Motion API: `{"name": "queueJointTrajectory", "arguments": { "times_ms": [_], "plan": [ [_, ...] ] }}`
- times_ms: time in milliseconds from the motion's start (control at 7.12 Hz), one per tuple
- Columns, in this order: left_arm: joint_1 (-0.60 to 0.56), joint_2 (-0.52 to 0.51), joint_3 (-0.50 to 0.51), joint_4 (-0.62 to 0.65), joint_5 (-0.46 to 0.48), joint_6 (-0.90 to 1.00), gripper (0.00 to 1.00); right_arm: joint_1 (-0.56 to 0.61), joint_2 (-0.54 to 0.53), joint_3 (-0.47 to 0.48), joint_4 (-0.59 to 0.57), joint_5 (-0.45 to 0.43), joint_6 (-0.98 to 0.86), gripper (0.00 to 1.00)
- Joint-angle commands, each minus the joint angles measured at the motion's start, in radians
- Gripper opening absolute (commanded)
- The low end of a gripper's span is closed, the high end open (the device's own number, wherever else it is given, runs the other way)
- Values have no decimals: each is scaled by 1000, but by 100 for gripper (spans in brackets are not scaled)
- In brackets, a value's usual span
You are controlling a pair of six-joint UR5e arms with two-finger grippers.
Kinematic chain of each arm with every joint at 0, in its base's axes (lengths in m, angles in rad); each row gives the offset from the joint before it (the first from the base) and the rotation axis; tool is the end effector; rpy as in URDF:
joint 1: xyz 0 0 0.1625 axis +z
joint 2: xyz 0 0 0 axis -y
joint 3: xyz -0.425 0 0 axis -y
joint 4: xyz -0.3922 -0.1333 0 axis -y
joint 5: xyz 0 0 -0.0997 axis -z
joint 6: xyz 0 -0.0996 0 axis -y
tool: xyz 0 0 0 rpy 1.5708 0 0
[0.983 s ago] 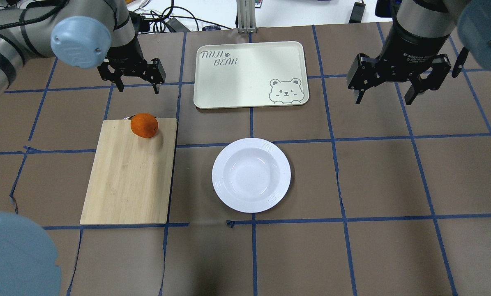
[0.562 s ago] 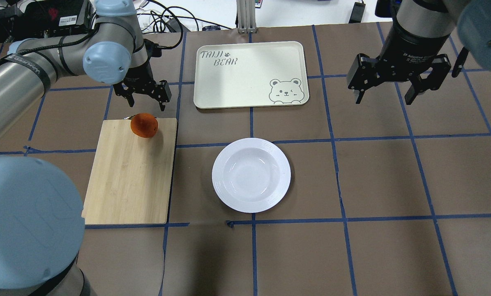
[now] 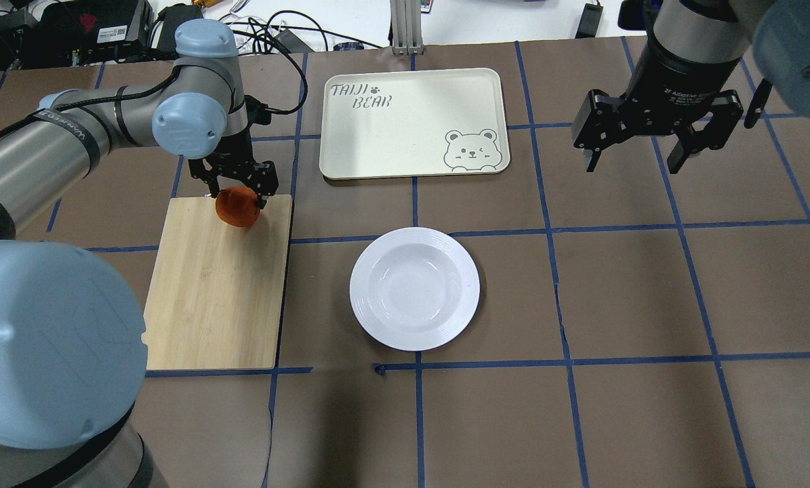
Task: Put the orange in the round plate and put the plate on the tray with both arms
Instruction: 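Close the left gripper on the orange and lift it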
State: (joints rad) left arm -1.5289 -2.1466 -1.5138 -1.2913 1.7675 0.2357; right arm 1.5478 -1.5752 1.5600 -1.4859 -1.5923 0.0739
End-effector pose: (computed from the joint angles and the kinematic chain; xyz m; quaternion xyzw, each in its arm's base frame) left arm -0.0867 -0.6499 0.2060 0.1073 0.9823 0.1311 0.0801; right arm 0.1200 -0.4857 0.4872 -0.0480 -0.9982 -0.0346 0.0116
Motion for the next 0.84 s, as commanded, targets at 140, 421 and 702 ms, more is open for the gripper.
{"name": "queueJointTrajectory", "arguments": {
  "times_ms": [140,421,702],
  "plan": [
    [1,10,-11,12,6,2,0,0,3,0,-1,-2,-2,100],
    [-17,52,4,-38,-32,-28,0,0,3,0,1,-2,-2,100],
    [-72,105,-12,-120,-216,-253,0,0,0,9,-1,-2,0,100]
  ]
}}
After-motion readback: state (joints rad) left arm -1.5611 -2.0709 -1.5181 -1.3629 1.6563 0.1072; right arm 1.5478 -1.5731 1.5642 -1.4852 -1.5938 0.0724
